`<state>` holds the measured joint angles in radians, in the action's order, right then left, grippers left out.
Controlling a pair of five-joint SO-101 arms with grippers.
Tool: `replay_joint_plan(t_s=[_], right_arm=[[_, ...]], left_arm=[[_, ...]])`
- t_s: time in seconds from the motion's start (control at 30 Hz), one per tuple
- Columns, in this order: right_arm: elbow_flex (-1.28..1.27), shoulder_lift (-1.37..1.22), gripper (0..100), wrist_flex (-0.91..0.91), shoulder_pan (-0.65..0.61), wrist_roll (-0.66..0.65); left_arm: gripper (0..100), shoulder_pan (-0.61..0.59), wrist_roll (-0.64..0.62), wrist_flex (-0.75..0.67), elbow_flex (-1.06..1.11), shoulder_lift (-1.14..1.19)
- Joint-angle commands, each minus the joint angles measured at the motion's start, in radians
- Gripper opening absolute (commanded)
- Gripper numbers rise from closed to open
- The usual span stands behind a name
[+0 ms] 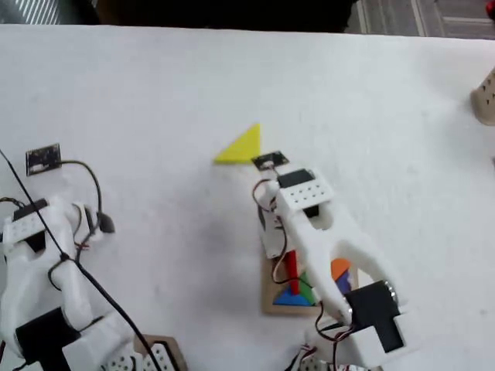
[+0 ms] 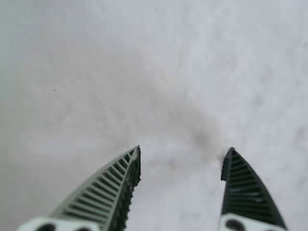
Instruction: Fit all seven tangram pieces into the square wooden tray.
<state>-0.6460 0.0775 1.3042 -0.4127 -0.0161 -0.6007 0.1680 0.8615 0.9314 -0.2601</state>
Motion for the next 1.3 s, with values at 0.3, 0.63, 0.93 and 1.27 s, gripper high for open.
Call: replay_joint_plan(t_s=[0.3,0.63,0.93,1.27], right_arm=[[0.321,0.056,22.6,0.305,-0.007,-0.031],[0.465,0.102,1.8,0.406,-0.030,-0.180],[0.232,0.309,1.7,0.367,-0.124,-0.232],[-0.018,0.323,1.8,0.107,-0.058,-0.232]], left_arm=[[27,-0.004,0.014,-0.002,-0.003,-0.041],[27,-0.004,0.014,-0.003,-0.002,-0.041],[27,-0.004,0.014,-0.005,-0.002,-0.041],[27,-0.004,0.014,-0.005,-0.002,-0.041]])
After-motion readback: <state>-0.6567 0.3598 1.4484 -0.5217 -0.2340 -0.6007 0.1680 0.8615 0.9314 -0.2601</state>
